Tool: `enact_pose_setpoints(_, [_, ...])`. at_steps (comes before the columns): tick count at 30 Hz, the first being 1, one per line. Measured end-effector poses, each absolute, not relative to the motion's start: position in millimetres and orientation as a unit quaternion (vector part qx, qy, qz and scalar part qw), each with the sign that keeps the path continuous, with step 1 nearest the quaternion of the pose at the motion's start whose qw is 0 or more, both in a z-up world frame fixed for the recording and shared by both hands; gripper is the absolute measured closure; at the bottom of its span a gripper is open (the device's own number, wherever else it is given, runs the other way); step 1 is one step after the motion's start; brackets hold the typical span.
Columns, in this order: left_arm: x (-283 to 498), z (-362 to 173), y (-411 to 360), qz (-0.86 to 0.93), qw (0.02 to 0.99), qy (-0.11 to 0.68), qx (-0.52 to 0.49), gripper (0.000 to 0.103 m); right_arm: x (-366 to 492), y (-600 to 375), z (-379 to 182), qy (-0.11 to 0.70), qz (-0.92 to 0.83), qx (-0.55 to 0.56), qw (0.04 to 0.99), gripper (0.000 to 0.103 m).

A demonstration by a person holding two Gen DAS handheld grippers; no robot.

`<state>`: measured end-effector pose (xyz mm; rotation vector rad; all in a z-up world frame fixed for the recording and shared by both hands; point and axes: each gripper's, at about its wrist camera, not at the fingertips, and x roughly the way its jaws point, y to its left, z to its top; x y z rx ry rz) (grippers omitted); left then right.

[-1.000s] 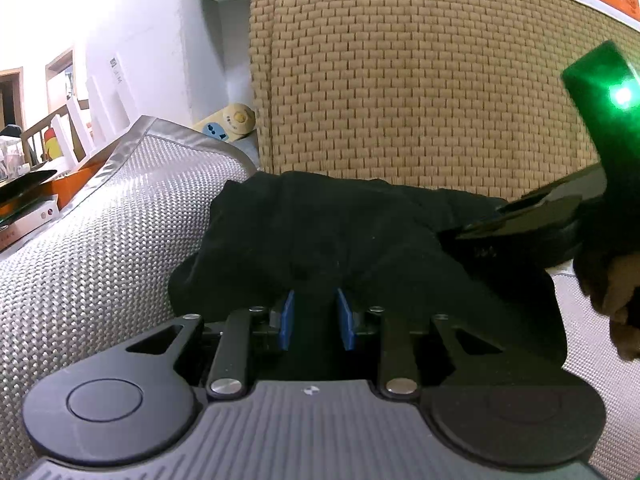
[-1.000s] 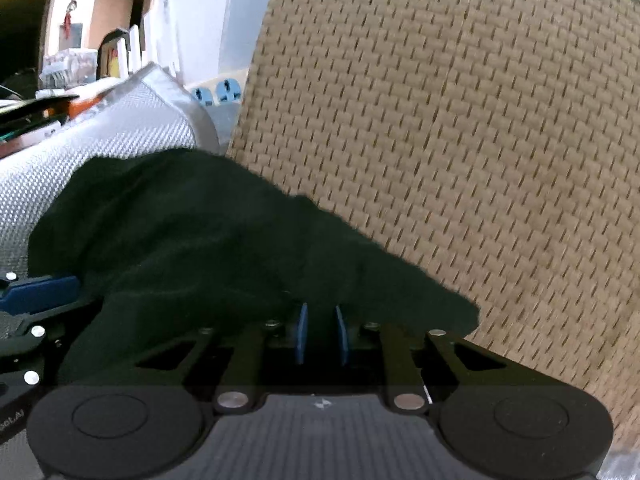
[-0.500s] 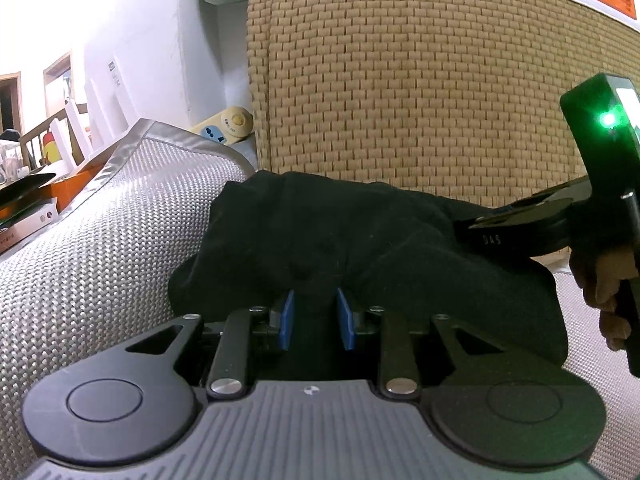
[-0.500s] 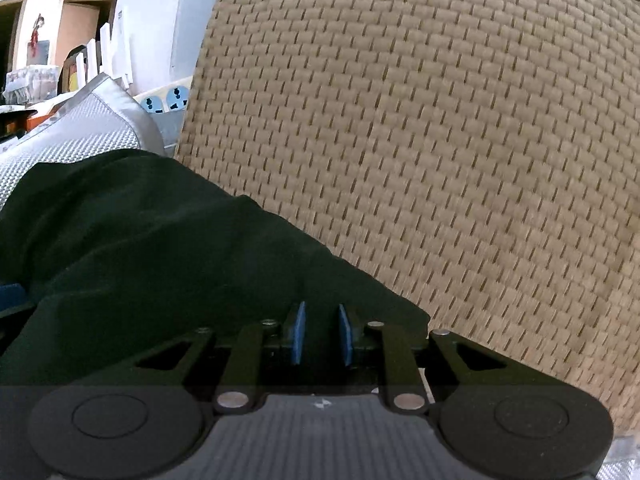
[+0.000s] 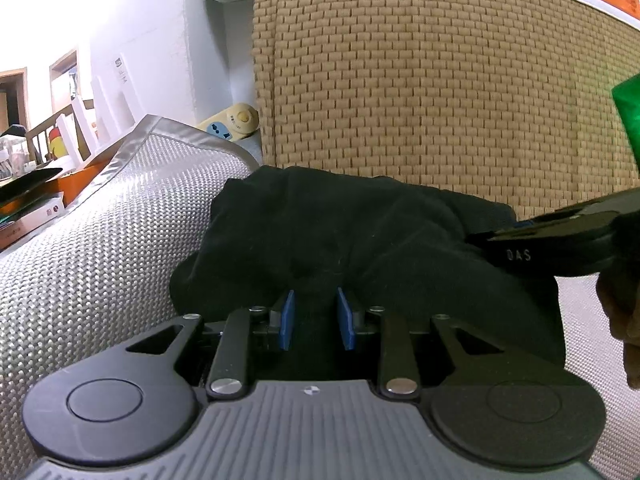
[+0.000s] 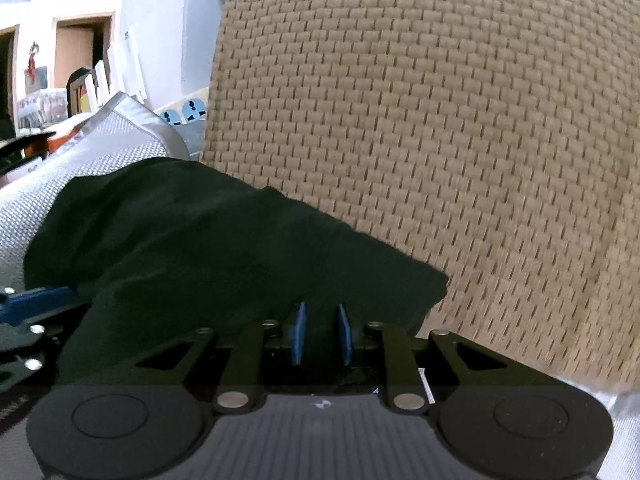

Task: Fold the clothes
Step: 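Press the black bundle down with both closed tools to square it, then open both tools and lift them off the stacked bundles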

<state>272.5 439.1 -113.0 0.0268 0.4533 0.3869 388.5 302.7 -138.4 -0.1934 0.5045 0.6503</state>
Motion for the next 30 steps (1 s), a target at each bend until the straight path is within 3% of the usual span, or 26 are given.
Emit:
enact_pose_setpoints(11, [267, -107, 433, 0.212, 0.947, 0.240, -0.014, 0.076, 367, 289, -137, 0.253, 0.321, -0.096, 0.908, 0.081])
enact_pose_setpoints(15, [253, -106, 428, 0.228, 0.945, 0.233, -0.031, 0.067, 355, 281, -132, 0.246, 0.330, -0.093, 0.907, 0.081])
enact_pose_setpoints(30, [220, -114, 401, 0.225, 0.938, 0.253, -0.073, 0.059, 310, 240, -145, 0.264, 0.344, -0.051, 0.900, 0.080])
